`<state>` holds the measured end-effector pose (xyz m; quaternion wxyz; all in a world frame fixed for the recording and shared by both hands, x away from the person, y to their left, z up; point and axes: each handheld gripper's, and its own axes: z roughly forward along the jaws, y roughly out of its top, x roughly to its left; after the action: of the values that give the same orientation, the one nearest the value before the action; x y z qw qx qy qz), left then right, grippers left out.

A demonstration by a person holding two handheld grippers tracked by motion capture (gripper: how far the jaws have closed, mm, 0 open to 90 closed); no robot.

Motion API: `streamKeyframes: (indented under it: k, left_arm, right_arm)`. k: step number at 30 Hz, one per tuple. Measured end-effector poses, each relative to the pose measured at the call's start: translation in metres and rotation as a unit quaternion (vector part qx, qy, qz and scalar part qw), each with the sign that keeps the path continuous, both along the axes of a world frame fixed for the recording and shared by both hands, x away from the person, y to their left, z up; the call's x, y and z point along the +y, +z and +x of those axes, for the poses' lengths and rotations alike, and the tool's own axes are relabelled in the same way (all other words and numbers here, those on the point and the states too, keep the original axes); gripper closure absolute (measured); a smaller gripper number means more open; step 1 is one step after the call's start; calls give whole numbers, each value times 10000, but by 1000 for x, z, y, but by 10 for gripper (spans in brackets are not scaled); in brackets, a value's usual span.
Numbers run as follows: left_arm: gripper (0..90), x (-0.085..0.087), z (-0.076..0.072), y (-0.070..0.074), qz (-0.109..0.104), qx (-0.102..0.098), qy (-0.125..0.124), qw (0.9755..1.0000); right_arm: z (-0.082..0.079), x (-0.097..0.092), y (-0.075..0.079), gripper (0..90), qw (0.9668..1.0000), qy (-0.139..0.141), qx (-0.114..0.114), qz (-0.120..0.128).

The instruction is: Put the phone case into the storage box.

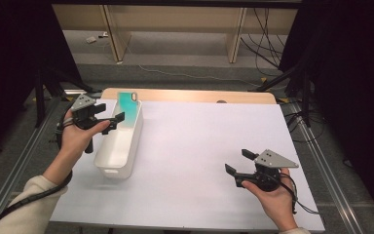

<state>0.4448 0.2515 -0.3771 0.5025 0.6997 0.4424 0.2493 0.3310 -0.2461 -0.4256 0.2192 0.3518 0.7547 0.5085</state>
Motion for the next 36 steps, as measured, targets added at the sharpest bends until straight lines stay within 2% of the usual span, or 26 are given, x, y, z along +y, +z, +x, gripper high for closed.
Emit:
streamKeyframes:
  k: [2,3,4,5,6,9,11,12,15,17,19,28,32,33,35,36]
  left_arm:
    - [156,-1,-3,-1,17,-3,-27,10000]
    - [156,-1,-4,-1,13,-3,-27,10000]
    - [156,-1,-5,-1,21,-14,-55,10000]
    - [156,-2,-7,-1,12,-13,-53,10000]
    - [156,-2,-8,-2,26,-25,-69,10000]
    - [156,-3,-12,-1,7,-46,-107,9999]
    - [156,-4,-15,-1,3,-60,-133,9999]
    - [156,-4,-16,-2,-9,-75,-141,9999]
    - [158,-5,-21,-2,-26,-84,-180,9998]
    - [163,-5,-23,-2,-113,-60,-210,9997]
    - [162,-6,-25,-3,-125,-59,-219,9997]
    - [159,-6,-34,-4,-112,-122,-228,9996]
    - [158,-6,-39,-5,-117,-150,-237,9995]
    - [158,-6,-40,-6,-127,-152,-256,9995]
    - [159,-7,-43,-6,-103,-154,-288,9994]
    - [159,-7,-44,-6,-127,-148,-297,9994]
  right_arm:
    - [0,0,0,209,10000,-5,-6,4]
    - [1,-1,0,209,9999,-9,-125,-33]
    - [0,0,0,209,10000,-4,-8,2]
    - [0,0,0,209,10000,-9,-5,3]
    - [1,0,0,209,9999,8,-127,20]
    - [0,0,1,209,10000,4,13,49]
    - [0,0,0,209,10000,14,-44,50]
    - [1,0,0,209,9999,-11,-169,4]
    - [0,0,0,208,10000,26,-38,68]
    - [0,0,0,208,10000,20,-33,73]
    - [-1,-1,2,208,10000,-28,27,-24]
    - [-1,0,1,207,10000,-18,-39,-27]
    - [-1,-1,2,206,10000,-25,4,-78]
    - [0,1,1,207,10000,13,-55,62]
    - [-2,-1,3,206,10000,-28,20,-92]
    - [0,1,1,205,10000,10,-52,46]
